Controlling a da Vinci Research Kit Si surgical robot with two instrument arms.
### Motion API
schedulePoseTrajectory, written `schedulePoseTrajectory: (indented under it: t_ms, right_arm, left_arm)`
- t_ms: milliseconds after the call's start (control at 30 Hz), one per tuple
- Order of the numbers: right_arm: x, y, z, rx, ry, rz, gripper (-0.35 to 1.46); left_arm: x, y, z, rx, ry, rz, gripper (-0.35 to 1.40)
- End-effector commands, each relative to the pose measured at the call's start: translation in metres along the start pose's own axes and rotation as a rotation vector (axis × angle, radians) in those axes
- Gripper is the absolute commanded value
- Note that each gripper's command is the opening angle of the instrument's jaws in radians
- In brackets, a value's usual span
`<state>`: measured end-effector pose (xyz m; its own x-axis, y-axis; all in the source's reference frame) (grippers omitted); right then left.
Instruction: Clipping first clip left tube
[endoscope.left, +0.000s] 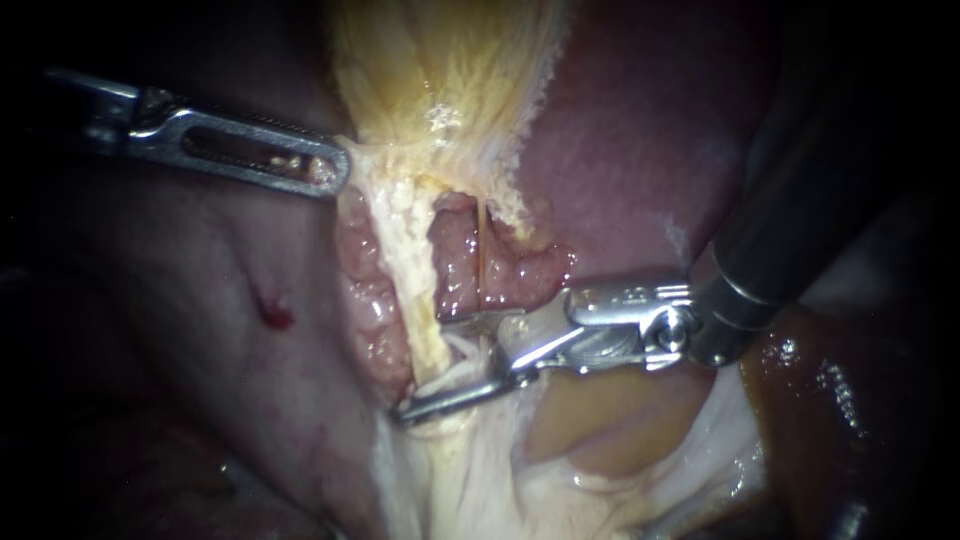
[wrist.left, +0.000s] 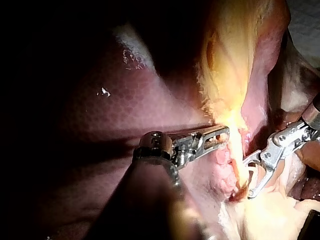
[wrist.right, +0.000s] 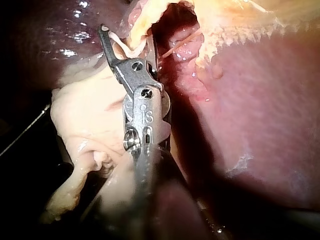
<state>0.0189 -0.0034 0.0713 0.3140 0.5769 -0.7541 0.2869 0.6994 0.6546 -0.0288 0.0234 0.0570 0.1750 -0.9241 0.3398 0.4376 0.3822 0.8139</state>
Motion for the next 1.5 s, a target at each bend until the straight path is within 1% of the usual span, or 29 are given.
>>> schedulePoseTrajectory:
  t_ms: [33, 300, 400, 567, 800, 967, 1167, 1333, 1500]
  right_arm:
    - [0.0002, -0.0002, 0.0001, 0.011, 0.01, -0.005, 0.5]
    - [0.0009, -0.0016, 0.0011, 0.073, 0.048, -0.019, 0.5]
    - [0.0011, -0.0019, 0.0014, 0.079, 0.049, -0.021, 0.5]
    - [0.0013, -0.0015, 0.0023, 0.079, 0.055, -0.022, 0.5]
    - [0.0009, -0.0012, 0.0028, 0.08, 0.052, -0.025, 0.49]
    - [0.0007, -0.0013, 0.0029, 0.081, 0.051, -0.027, 0.49]
    - [0.0008, -0.0021, 0.0029, 0.087, 0.053, -0.028, 0.49]
    - [0.0011, -0.0032, 0.003, 0.095, 0.063, -0.03, 0.49]
    - [0.0015, -0.0041, 0.0026, 0.103, 0.072, -0.03, 0.49]
  left_arm:
    - [0.0, 0.0, 0.0, 0.001, 0.0, 0.0, -0.35]
    - [-0.0001, 0.0, 0.0003, 0.0, 0.0, 0.0, -0.35]
    - [-0.0002, 0.0001, 0.0004, 0.0, 0.0, 0.0, -0.35]
    - [-0.0002, 0.0002, 0.0005, 0.0, 0.0, 0.0, -0.35]
    - [-0.0003, 0.0001, 0.0008, 0.001, 0.0, -0.001, -0.35]
    - [-0.0003, 0.0001, 0.0008, 0.001, 0.0, -0.001, -0.35]
    - [-0.0003, 0.0002, 0.0008, 0.001, 0.0, 0.0, -0.35]
    - [-0.0002, 0.0002, 0.0007, 0.002, 0.001, 0.0, -0.35]
    - [-0.0002, 0.0003, 0.0006, 0.002, 0.001, 0.0, -0.35]
